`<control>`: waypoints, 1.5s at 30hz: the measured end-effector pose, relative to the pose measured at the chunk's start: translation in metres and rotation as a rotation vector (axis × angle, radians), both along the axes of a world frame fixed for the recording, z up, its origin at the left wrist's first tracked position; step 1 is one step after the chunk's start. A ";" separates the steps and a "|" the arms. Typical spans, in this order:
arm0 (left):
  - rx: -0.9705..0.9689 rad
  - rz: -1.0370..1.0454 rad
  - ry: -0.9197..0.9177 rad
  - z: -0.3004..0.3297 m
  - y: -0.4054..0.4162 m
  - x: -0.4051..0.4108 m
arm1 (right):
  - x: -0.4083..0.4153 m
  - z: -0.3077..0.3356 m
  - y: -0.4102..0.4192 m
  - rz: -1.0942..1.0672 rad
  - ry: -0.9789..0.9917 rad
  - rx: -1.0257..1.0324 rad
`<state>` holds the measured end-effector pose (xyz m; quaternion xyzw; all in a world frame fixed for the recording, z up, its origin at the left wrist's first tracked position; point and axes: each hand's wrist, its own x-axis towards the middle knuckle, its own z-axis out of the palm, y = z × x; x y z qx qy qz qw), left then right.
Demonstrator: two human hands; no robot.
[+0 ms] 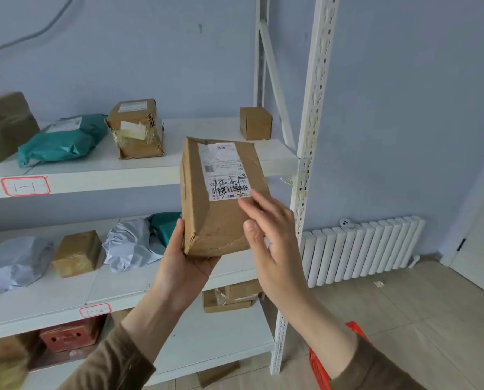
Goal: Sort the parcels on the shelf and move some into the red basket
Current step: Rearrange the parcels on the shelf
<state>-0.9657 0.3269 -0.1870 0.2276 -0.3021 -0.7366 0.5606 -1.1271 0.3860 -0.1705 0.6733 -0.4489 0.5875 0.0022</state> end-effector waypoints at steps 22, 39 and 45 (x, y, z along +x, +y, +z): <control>-0.450 0.108 -0.532 -0.029 -0.019 0.035 | -0.037 -0.040 -0.036 0.484 -0.732 0.662; -0.133 0.180 -0.266 0.009 -0.021 -0.004 | -0.033 -0.006 -0.021 0.441 -0.723 0.453; -0.329 0.097 -0.525 0.022 -0.023 -0.018 | -0.041 0.004 -0.031 0.466 -0.899 0.453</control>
